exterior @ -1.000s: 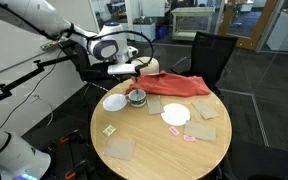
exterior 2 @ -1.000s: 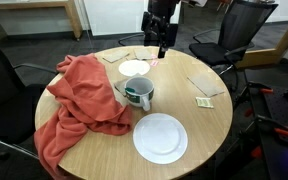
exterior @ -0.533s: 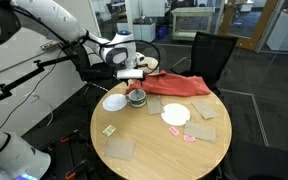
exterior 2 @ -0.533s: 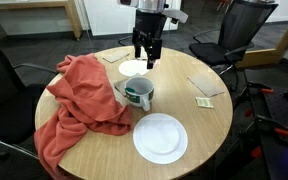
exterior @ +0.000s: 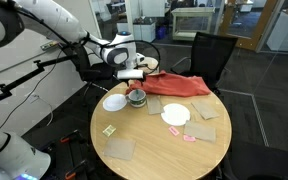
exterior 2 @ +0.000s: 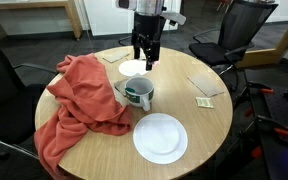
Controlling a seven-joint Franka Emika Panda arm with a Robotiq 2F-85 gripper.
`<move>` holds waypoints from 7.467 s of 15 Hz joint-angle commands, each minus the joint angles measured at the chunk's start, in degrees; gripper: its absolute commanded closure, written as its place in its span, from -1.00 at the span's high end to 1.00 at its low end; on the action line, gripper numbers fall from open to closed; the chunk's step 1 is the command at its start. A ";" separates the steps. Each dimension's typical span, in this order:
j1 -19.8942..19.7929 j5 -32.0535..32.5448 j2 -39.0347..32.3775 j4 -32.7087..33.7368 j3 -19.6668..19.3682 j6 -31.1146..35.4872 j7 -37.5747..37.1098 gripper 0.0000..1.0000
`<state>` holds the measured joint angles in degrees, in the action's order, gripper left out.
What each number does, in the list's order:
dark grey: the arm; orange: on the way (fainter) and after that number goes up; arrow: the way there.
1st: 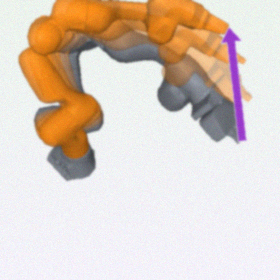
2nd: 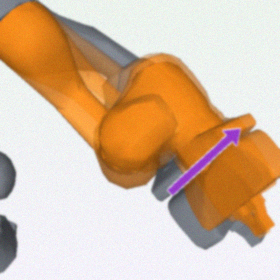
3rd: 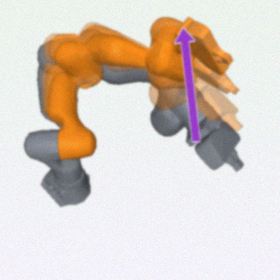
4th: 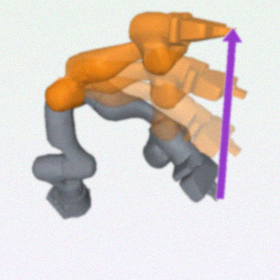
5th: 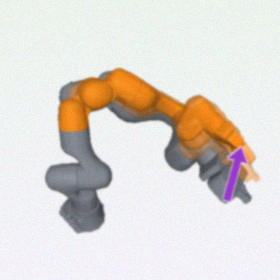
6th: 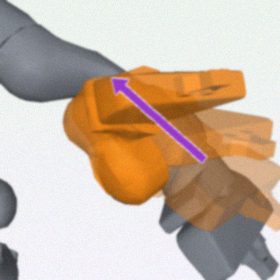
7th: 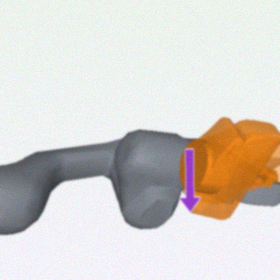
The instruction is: Take the green pen out of the white and green mug
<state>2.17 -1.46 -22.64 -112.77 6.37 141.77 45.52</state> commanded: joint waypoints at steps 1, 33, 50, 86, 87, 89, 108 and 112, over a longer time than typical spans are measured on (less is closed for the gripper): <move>-0.04 1.98 1.28 -1.36 0.94 0.34 -3.30 1.00; -2.81 1.50 -11.50 4.66 4.49 5.82 -0.95 0.17; -3.68 1.74 -17.36 9.54 5.71 6.69 -0.18 -0.77; -1.30 -13.40 22.83 -27.85 1.45 9.65 -15.94 -0.93; -1.36 -13.56 22.23 -27.13 0.76 6.81 -17.34 -0.93; -1.51 -14.17 20.50 -25.40 -0.38 1.06 -19.62 -0.93; -0.33 -13.68 5.22 -14.69 -1.93 -11.70 -50.04 -0.93; -0.29 -14.05 3.15 -13.79 -2.01 -13.46 -52.83 -0.93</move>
<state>1.21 -15.40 -18.04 -128.51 5.10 131.42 -4.43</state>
